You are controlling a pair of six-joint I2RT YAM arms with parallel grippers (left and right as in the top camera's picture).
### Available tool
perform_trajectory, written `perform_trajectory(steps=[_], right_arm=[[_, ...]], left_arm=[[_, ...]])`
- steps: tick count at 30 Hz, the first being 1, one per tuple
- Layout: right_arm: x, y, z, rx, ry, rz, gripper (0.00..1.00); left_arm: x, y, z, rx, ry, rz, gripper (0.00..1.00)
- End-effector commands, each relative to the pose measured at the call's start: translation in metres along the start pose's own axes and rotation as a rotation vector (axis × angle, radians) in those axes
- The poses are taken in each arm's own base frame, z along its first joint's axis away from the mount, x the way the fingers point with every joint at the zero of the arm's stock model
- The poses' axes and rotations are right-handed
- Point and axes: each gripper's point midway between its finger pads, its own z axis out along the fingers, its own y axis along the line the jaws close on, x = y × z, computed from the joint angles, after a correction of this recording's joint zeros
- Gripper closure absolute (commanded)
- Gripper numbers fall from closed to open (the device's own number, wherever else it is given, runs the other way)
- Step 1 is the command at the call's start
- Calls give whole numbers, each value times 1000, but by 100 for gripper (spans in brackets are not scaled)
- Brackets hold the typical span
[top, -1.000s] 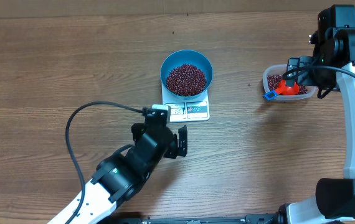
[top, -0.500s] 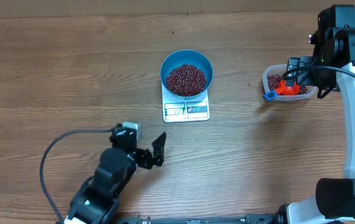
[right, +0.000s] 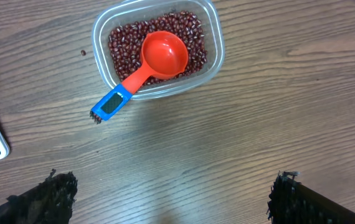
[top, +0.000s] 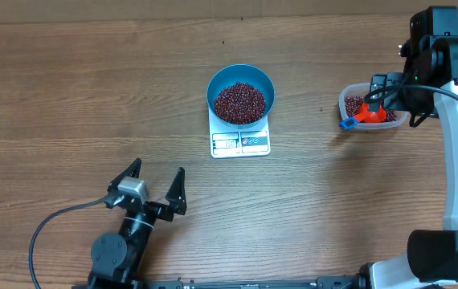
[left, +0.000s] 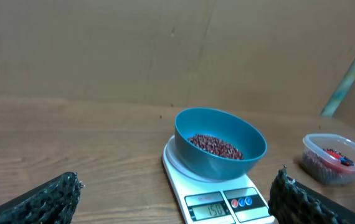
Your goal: Scoop item into bowl and weigh 150g on scale
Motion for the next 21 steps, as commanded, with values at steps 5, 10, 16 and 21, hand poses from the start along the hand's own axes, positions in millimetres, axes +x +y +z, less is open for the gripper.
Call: perform_trajectory(steps=[5, 10, 16, 21], right_arm=[[-4, -4, -8, 6, -32, 12, 0], [-4, -4, -8, 6, -32, 12, 0], [-4, -4, -8, 6, -32, 12, 0], [-4, -4, -8, 6, -32, 12, 0]], left_arm=[[-13, -4, -7, 28, -98, 101, 0], [-14, 0, -7, 6, -101, 186, 0], [-14, 7, -8, -32, -101, 314, 0], [-14, 19, -8, -87, -94, 324, 0]])
